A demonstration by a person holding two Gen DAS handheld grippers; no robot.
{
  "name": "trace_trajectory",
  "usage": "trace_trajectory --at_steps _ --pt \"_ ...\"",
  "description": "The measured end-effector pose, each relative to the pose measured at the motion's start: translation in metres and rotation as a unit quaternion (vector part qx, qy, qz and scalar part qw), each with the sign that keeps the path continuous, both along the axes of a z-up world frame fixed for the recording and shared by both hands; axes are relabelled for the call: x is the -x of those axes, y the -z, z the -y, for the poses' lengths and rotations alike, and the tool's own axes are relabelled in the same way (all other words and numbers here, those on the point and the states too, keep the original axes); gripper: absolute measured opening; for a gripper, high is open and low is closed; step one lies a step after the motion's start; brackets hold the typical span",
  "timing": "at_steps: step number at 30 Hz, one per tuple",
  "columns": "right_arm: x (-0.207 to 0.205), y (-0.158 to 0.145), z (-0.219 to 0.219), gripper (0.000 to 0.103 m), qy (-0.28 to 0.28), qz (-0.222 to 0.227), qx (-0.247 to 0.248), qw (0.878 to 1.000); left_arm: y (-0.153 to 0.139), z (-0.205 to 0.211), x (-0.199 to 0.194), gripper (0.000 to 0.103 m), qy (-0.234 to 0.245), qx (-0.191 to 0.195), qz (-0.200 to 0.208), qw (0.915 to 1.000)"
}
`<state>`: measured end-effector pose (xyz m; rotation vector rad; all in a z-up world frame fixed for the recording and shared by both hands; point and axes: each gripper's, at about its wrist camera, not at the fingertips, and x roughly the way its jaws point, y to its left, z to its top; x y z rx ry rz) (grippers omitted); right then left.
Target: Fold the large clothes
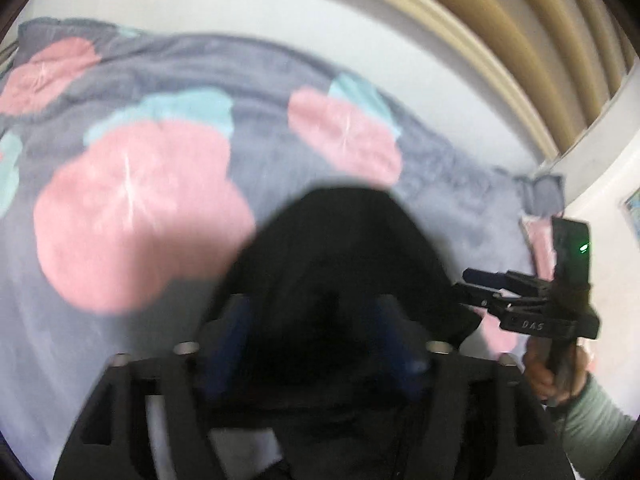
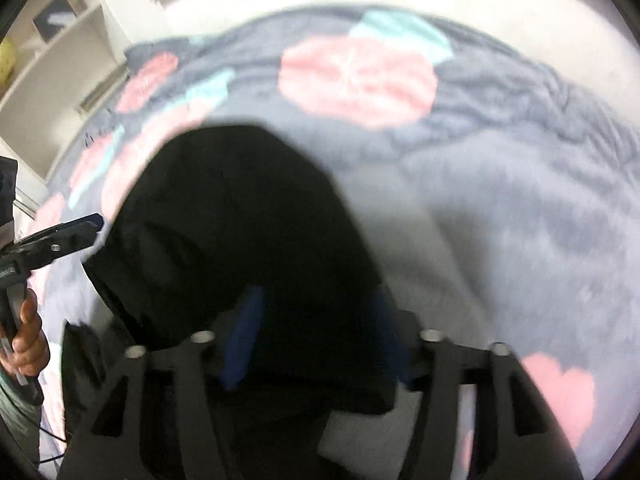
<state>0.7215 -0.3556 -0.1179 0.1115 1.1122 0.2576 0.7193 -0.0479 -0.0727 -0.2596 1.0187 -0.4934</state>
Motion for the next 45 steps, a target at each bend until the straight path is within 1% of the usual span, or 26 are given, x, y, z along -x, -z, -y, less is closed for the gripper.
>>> trace_trajectory --at_steps 2,4,7,9,12,13,14,15,16,17,18,19,20,21,23,25,27,28,30,33,36,38,40,43,45 --pt "-0.016 -0.007 0.005 0.068 -0.002 0.006 -0.003 1.000 -0.005 -0.004 -0.016 0.075 0.006 0.006 0.003 1.0000" --pt "-0.033 -0.006 0.008 0.068 -0.011 0.002 -0.010 1.000 0.006 -0.007 -0.044 0.075 0.020 0.013 -0.024 0.9994" --pt "-0.060 0.012 0.009 0.068 -0.029 -0.026 -0.032 0.999 0.036 -0.006 -0.070 0.075 0.035 0.032 -0.080 0.9957" --pt "-0.072 0.022 0.000 0.068 -0.034 -0.041 -0.043 0.998 0.060 -0.006 -0.083 0.075 0.049 0.044 -0.113 0.9915" --pt "-0.086 0.047 -0.005 0.068 -0.051 -0.067 -0.062 0.995 0.086 0.009 -0.080 0.075 0.068 0.066 -0.136 0.9862" --pt "-0.090 0.056 -0.006 0.068 -0.057 -0.075 -0.069 0.993 0.089 0.012 -0.079 0.075 0.071 0.067 -0.137 0.9858" --pt "-0.093 0.064 -0.010 0.067 -0.064 -0.086 -0.078 0.991 0.091 0.017 -0.077 0.069 0.072 0.065 -0.134 0.9863" --pt "-0.094 0.069 -0.016 0.066 -0.069 -0.091 -0.083 0.990 0.091 0.022 -0.074 0.059 0.079 0.055 -0.126 0.9874" --pt "-0.090 0.070 -0.023 0.053 -0.075 -0.086 -0.083 0.990 0.089 0.026 -0.071 0.035 0.085 0.046 -0.120 0.9881" --pt "-0.091 0.068 -0.031 0.038 -0.082 -0.082 -0.080 0.990 0.086 0.029 -0.067 0.027 0.091 0.041 -0.112 0.9887" --pt "-0.085 0.062 -0.035 0.037 -0.088 -0.071 -0.067 0.991 0.079 0.030 -0.062 0.023 0.095 0.039 -0.100 0.9897" --pt "-0.075 0.051 -0.038 0.030 -0.094 -0.053 -0.052 0.993 0.067 0.031 -0.051 0.019 0.099 0.031 -0.081 0.9913" --pt "-0.068 0.043 -0.040 0.024 -0.099 -0.041 -0.046 0.993 0.057 0.031 -0.045 0.018 0.102 0.026 -0.068 0.9921" --pt "-0.056 0.030 -0.042 0.023 -0.105 -0.025 -0.038 0.993 0.041 0.031 -0.031 0.018 0.108 0.022 -0.047 0.9928" --pt "-0.030 0.001 -0.044 0.022 -0.112 0.007 -0.019 0.993 0.015 0.028 -0.009 0.017 0.116 0.019 -0.018 0.9929" --pt "0.004 -0.030 -0.048 0.022 -0.118 0.040 -0.003 0.992 -0.019 0.022 0.027 0.017 0.124 0.018 0.018 0.9920" --pt "0.034 -0.055 -0.051 0.022 -0.118 0.065 0.005 0.991 -0.046 0.017 0.062 0.017 0.132 0.016 0.043 0.9902" --pt "0.056 -0.070 -0.054 0.022 -0.119 0.080 0.010 0.990 -0.054 0.016 0.073 0.017 0.134 0.014 0.049 0.9896" --pt "0.089 -0.090 -0.056 0.022 -0.116 0.095 0.017 0.988 -0.074 0.018 0.106 0.017 0.143 0.005 0.068 0.9874" --pt "0.137 -0.109 -0.063 0.022 -0.113 0.109 0.030 0.987 -0.094 0.020 0.157 0.017 0.160 -0.012 0.087 0.9833" --pt "0.188 -0.118 -0.071 0.022 -0.113 0.111 0.046 0.986 -0.100 0.019 0.200 0.017 0.174 -0.023 0.092 0.9801" --pt "0.218 -0.120 -0.073 0.022 -0.112 0.107 0.052 0.987 -0.095 0.018 0.227 0.017 0.185 -0.031 0.085 0.9785" --pt "0.248 -0.113 -0.079 0.022 -0.113 0.095 0.053 0.988 -0.082 0.017 0.258 0.017 0.197 -0.044 0.070 0.9769" --pt "0.284 -0.094 -0.085 0.022 -0.112 0.072 0.057 0.989 -0.061 0.015 0.292 0.018 0.209 -0.051 0.041 0.9758" --pt "0.308 -0.072 -0.089 0.022 -0.112 0.048 0.058 0.991 -0.032 0.017 0.313 0.021 0.209 -0.057 0.004 0.9763"
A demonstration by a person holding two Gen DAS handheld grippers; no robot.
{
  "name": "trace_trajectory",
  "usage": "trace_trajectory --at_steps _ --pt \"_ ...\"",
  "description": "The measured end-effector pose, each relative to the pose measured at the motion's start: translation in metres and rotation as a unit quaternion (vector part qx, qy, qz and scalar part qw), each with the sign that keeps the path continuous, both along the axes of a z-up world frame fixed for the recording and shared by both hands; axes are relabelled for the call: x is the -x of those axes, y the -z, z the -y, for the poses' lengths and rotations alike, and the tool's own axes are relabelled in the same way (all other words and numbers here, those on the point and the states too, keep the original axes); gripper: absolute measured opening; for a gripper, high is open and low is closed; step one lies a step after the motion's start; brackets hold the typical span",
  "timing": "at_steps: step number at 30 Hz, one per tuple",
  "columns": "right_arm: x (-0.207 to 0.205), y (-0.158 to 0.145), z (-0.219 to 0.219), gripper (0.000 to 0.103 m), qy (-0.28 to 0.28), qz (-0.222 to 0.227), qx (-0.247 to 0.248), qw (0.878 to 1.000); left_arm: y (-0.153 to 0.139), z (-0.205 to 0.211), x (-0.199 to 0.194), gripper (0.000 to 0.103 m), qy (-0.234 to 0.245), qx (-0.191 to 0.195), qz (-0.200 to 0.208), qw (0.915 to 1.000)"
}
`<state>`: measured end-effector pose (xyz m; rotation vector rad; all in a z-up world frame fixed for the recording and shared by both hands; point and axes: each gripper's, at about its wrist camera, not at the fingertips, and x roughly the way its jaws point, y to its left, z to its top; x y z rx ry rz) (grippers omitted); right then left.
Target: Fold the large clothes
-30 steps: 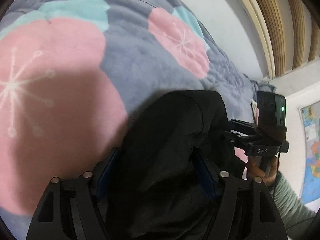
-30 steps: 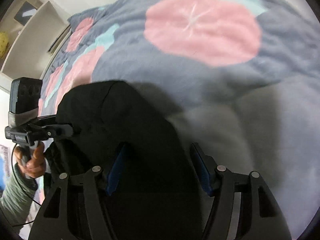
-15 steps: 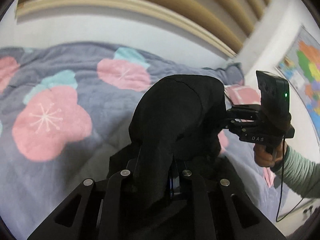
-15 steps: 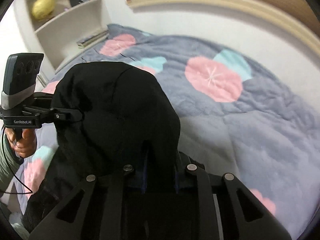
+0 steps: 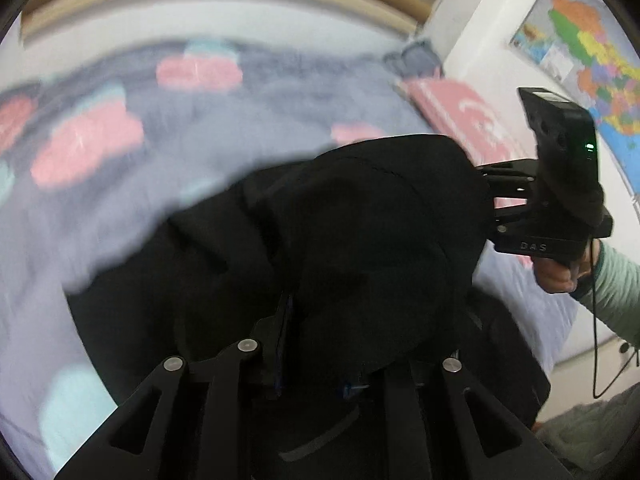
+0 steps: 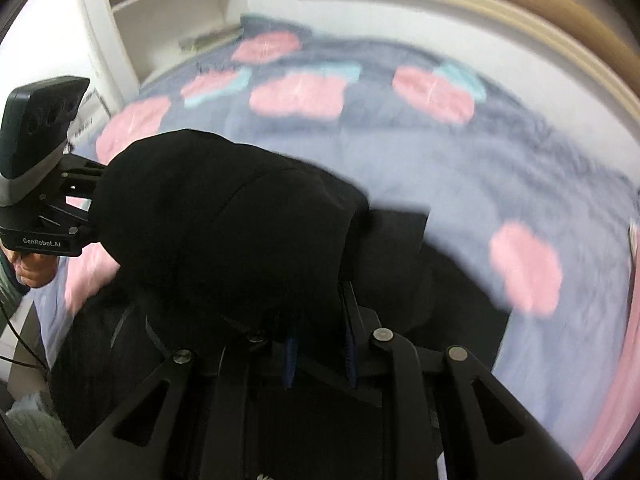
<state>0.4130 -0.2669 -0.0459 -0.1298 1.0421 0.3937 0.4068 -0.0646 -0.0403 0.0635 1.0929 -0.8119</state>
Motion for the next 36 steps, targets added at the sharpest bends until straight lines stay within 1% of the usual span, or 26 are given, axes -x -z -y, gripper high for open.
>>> trace_trajectory --at_steps 2,4,6,7,9,11,12,13,14,15,16,17,19,20,21,22,23,24,26,27,28,30,31,32,33,36 --pt "0.019 0.027 -0.005 0.022 0.001 -0.029 0.007 1.000 0.029 0.000 0.008 0.024 -0.011 -0.004 -0.028 0.9995" --pt "0.030 0.063 -0.009 0.025 0.006 -0.062 0.021 0.998 0.063 -0.002 0.014 0.024 -0.037 -0.015 -0.056 0.9976" --pt "0.034 0.089 -0.010 0.029 0.015 -0.098 0.022 0.995 0.080 -0.007 0.021 0.024 -0.058 -0.005 -0.064 0.9963" --pt "0.037 0.102 -0.010 0.029 0.024 -0.119 0.023 0.992 0.081 -0.009 0.023 0.024 -0.063 0.002 -0.064 0.9959" --pt "0.041 0.107 -0.005 0.029 0.033 -0.129 0.018 0.991 0.075 -0.017 0.026 0.024 -0.080 0.015 -0.075 0.9939" --pt "0.046 0.094 0.004 0.029 0.044 -0.130 0.005 0.990 0.063 -0.026 0.030 0.026 -0.085 0.012 -0.083 0.9928" --pt "0.047 0.082 0.010 0.029 0.052 -0.128 -0.002 0.990 0.050 -0.032 0.035 0.027 -0.086 0.014 -0.078 0.9932" --pt "0.048 0.070 0.015 0.031 0.057 -0.122 -0.008 0.991 0.034 -0.040 0.040 0.033 -0.084 0.025 -0.068 0.9938" --pt "0.048 0.054 0.020 0.035 0.063 -0.110 -0.016 0.992 0.024 -0.045 0.043 0.042 -0.083 0.032 -0.062 0.9941" --pt "0.047 0.038 0.023 0.038 0.066 -0.098 -0.023 0.993 0.005 -0.054 0.046 0.046 -0.085 0.044 -0.048 0.9943" --pt "0.045 0.020 0.026 0.048 0.069 -0.082 -0.034 0.994 -0.007 -0.059 0.047 0.052 -0.086 0.052 -0.039 0.9942" --pt "0.041 0.000 0.027 0.057 0.072 -0.060 -0.048 0.994 -0.025 -0.064 0.046 0.055 -0.091 0.070 -0.021 0.9932" --pt "0.028 -0.032 0.023 0.058 0.077 -0.021 -0.070 0.994 -0.046 -0.070 0.039 0.057 -0.097 0.109 -0.007 0.9893" --pt "0.023 -0.040 0.018 0.058 0.080 -0.013 -0.076 0.994 -0.056 -0.072 0.030 0.057 -0.100 0.141 -0.008 0.9849" --pt "0.015 -0.048 0.013 0.058 0.084 -0.004 -0.088 0.993 -0.059 -0.071 0.021 0.057 -0.105 0.158 -0.011 0.9817" --pt "0.004 -0.052 0.008 0.058 0.092 0.003 -0.104 0.990 -0.059 -0.068 0.014 0.057 -0.114 0.168 -0.017 0.9790" --pt "-0.003 -0.051 -0.003 0.058 0.102 0.003 -0.105 0.989 -0.052 -0.061 0.002 0.057 -0.124 0.166 -0.033 0.9777" --pt "-0.012 -0.044 -0.009 0.058 0.115 -0.003 -0.096 0.989 -0.043 -0.056 -0.005 0.057 -0.129 0.161 -0.046 0.9774" --pt "-0.023 -0.018 -0.019 0.058 0.137 -0.037 -0.074 0.987 -0.013 -0.043 -0.014 0.057 -0.126 0.146 -0.088 0.9773" --pt "-0.027 0.002 -0.021 0.057 0.148 -0.063 -0.064 0.985 0.012 -0.033 -0.015 0.057 -0.120 0.134 -0.118 0.9766" --pt "-0.027 0.031 -0.023 0.057 0.159 -0.099 -0.049 0.981 0.024 -0.025 -0.019 0.057 -0.118 0.123 -0.131 0.9767" --pt "-0.015 0.076 -0.024 0.055 0.169 -0.149 -0.026 0.974 0.067 -0.015 -0.012 0.049 -0.123 0.058 -0.158 0.9781" --pt "-0.008 0.097 -0.020 0.055 0.176 -0.173 -0.030 0.969 0.085 -0.013 -0.010 0.045 -0.126 0.040 -0.166 0.9771" --pt "0.001 0.109 -0.015 0.055 0.181 -0.175 -0.046 0.967 0.100 -0.013 -0.007 0.044 -0.137 0.033 -0.169 0.9755" --pt "0.006 0.114 -0.013 0.055 0.182 -0.166 -0.052 0.968 0.102 -0.014 -0.004 0.044 -0.143 0.039 -0.164 0.9752" --pt "0.016 0.111 -0.013 0.055 0.182 -0.150 -0.052 0.970 0.093 -0.015 -0.003 0.044 -0.152 0.044 -0.154 0.9755"
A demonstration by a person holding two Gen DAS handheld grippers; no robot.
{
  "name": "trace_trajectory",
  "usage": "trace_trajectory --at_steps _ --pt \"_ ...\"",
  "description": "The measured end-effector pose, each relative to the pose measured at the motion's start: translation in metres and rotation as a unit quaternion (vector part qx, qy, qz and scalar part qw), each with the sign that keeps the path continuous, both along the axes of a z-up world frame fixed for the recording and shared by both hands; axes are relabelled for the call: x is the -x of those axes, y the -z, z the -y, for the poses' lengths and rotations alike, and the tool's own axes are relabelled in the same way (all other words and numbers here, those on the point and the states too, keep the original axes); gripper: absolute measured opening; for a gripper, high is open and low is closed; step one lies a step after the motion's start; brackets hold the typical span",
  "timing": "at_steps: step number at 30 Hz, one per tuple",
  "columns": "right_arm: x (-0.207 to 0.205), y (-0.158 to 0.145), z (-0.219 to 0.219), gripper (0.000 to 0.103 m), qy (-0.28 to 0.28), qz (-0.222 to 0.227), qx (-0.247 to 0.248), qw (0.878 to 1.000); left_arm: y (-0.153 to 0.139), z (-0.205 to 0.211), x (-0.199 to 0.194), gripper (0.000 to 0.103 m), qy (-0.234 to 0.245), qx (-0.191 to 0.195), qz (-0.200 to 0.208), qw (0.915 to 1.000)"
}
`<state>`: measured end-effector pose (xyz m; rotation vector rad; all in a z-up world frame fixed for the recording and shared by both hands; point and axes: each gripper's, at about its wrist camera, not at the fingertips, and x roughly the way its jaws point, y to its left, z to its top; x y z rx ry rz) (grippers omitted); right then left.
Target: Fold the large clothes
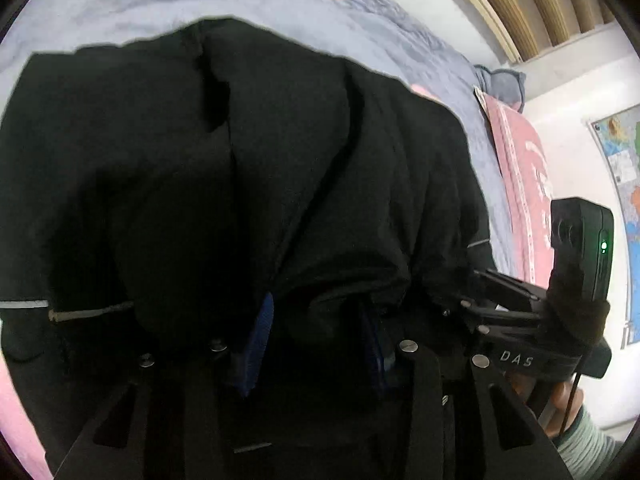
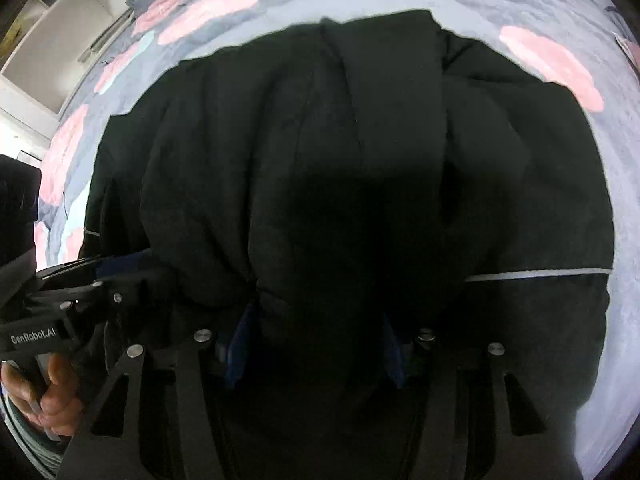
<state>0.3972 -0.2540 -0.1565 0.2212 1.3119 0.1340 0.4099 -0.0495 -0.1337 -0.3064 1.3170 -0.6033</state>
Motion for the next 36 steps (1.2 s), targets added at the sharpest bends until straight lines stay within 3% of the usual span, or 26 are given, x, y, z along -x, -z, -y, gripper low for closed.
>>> trace_trajectory --at_steps 3,8,11,13,16,18,20,26,31,34,36 --pt "0.008 -0.021 -0.001 0.055 -0.011 0.018 -0.006 1.000 -0.035 -0.008 0.016 0.044 0.003 0.019 0.036 0.9992" --pt "0.045 -0.085 -0.001 0.055 -0.027 0.090 0.013 0.995 -0.089 -0.038 0.054 0.044 -0.001 0.063 0.094 0.9936" --pt "0.056 -0.106 -0.011 0.055 -0.037 0.119 0.001 0.992 -0.096 -0.045 0.064 0.047 -0.008 0.072 0.100 0.9923" --pt "0.056 -0.096 -0.020 0.055 -0.041 0.107 0.000 0.993 -0.080 -0.037 0.060 0.047 -0.007 0.071 0.090 0.9934" --pt "0.042 -0.053 -0.025 0.055 -0.040 0.072 0.033 0.996 -0.036 -0.023 0.049 0.047 -0.009 0.011 0.055 0.9984" --pt "0.036 -0.011 -0.026 0.055 -0.030 0.018 0.041 0.999 0.006 -0.017 0.041 0.047 -0.014 -0.009 0.009 0.9998" --pt "0.037 0.005 -0.022 0.055 -0.019 0.019 0.021 0.999 0.012 -0.018 0.041 0.046 -0.023 -0.001 0.015 0.9996" --pt "0.060 -0.013 -0.024 0.058 -0.028 0.088 0.018 0.996 -0.011 -0.017 0.066 0.046 -0.006 -0.022 0.115 0.9931" --pt "0.106 -0.049 -0.007 0.062 0.003 0.146 0.009 0.989 -0.078 -0.033 0.111 0.047 -0.005 -0.025 0.231 0.9727" --pt "0.144 -0.080 0.000 0.063 0.029 0.199 0.058 0.978 -0.118 -0.058 0.151 0.047 -0.017 -0.004 0.283 0.9590" --pt "0.181 -0.106 0.002 0.068 0.057 0.249 0.122 0.959 -0.141 -0.078 0.189 0.054 -0.034 -0.008 0.322 0.9461"
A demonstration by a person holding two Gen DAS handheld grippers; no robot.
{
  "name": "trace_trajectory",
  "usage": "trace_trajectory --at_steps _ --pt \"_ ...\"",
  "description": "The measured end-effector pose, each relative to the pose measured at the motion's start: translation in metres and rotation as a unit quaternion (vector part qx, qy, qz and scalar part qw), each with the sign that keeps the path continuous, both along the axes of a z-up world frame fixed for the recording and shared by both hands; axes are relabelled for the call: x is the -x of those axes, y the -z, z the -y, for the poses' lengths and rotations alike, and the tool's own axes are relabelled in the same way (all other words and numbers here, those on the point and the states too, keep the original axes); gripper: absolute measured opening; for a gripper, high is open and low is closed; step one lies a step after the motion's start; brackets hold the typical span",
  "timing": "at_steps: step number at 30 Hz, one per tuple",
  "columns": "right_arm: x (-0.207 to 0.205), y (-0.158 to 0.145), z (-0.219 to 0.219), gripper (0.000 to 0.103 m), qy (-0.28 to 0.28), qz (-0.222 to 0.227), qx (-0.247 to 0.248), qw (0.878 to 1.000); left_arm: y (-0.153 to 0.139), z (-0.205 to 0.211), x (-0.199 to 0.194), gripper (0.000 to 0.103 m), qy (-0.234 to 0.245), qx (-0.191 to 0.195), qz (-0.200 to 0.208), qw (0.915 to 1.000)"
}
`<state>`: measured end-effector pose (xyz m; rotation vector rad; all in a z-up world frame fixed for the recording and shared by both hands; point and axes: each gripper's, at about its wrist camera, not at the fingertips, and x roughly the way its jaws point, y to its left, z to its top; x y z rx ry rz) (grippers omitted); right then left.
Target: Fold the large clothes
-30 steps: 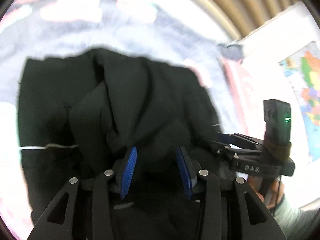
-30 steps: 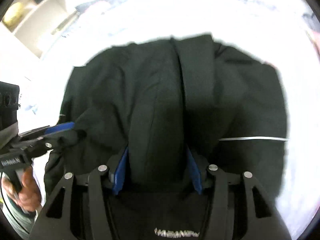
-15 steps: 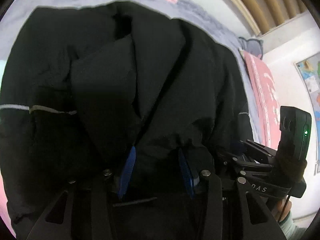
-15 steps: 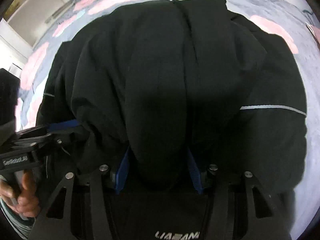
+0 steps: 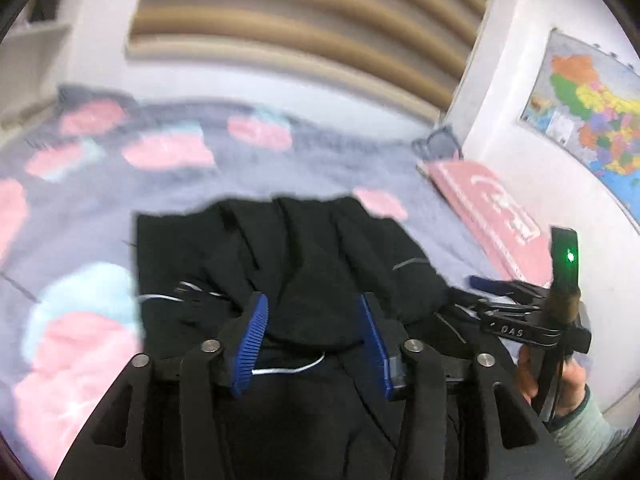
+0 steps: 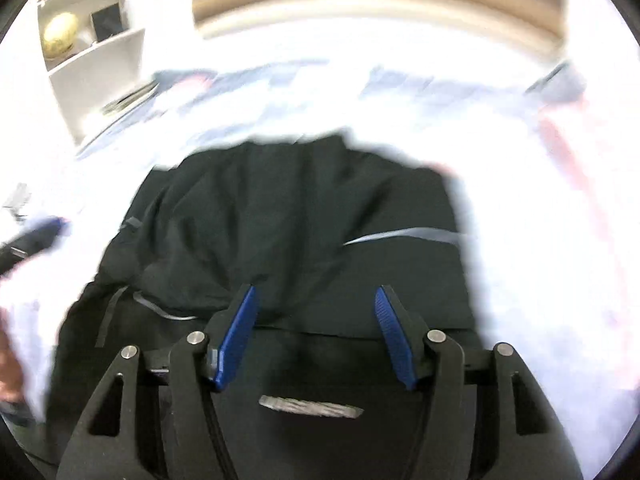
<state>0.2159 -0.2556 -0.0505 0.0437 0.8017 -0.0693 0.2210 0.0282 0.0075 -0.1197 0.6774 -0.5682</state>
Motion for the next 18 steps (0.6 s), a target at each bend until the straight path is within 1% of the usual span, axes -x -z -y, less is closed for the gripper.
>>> trace_trajectory --at_steps 1,2,3,4,5,6,7,8,10,11,12,14,15,17,18 --pt "0.017 -0.010 0.004 0.078 0.017 0.019 0.021 0.999 -0.008 -0.006 0.015 0.063 -0.007 -0.001 0.016 0.9998" --pt "0.036 -0.018 0.010 0.081 0.027 0.027 0.031 0.999 -0.017 -0.025 0.030 0.074 -0.017 -0.005 0.033 0.9993" --pt "0.056 -0.024 0.011 0.081 0.030 0.034 0.028 0.999 -0.022 -0.036 0.044 0.079 -0.029 -0.011 0.046 0.9985" --pt "0.074 -0.027 0.015 0.081 0.031 0.039 0.018 0.999 -0.029 -0.043 0.061 0.082 -0.046 -0.017 0.057 0.9972" --pt "0.096 -0.029 0.021 0.081 0.045 0.039 0.013 0.998 -0.034 -0.055 0.080 0.082 -0.066 -0.025 0.064 0.9954" --pt "0.111 -0.031 0.028 0.081 0.059 0.035 0.018 0.997 -0.036 -0.070 0.100 0.083 -0.086 -0.035 0.064 0.9936" --pt "0.129 -0.035 0.041 0.081 0.066 0.033 0.019 0.997 -0.037 -0.078 0.111 0.083 -0.091 -0.041 0.062 0.9932" --pt "0.142 -0.034 0.049 0.087 0.069 0.031 0.019 0.997 -0.035 -0.091 0.126 0.084 -0.095 -0.050 0.053 0.9928" --pt "0.167 -0.031 0.066 0.095 0.077 0.014 0.011 0.997 -0.025 -0.115 0.145 0.084 -0.115 -0.069 0.029 0.9905" --pt "0.177 -0.029 0.073 0.095 0.079 0.009 -0.001 0.997 -0.014 -0.125 0.150 0.084 -0.129 -0.076 0.011 0.9887" --pt "0.188 -0.026 0.082 0.095 0.082 0.002 -0.017 0.996 0.001 -0.139 0.156 0.084 -0.138 -0.075 -0.019 0.9873" --pt "0.207 -0.018 0.104 0.095 0.096 -0.019 -0.040 0.994 0.028 -0.156 0.157 0.084 -0.139 -0.056 -0.062 0.9867" --pt "0.212 -0.013 0.112 0.095 0.103 -0.031 -0.046 0.993 0.046 -0.165 0.157 0.084 -0.138 -0.039 -0.091 0.9854" --pt "0.217 0.003 0.126 0.095 0.116 -0.050 -0.050 0.991 0.073 -0.168 0.152 0.084 -0.134 -0.015 -0.122 0.9833" --pt "0.220 0.010 0.131 0.095 0.122 -0.056 -0.051 0.990 0.089 -0.171 0.149 0.083 -0.135 -0.005 -0.146 0.9801"
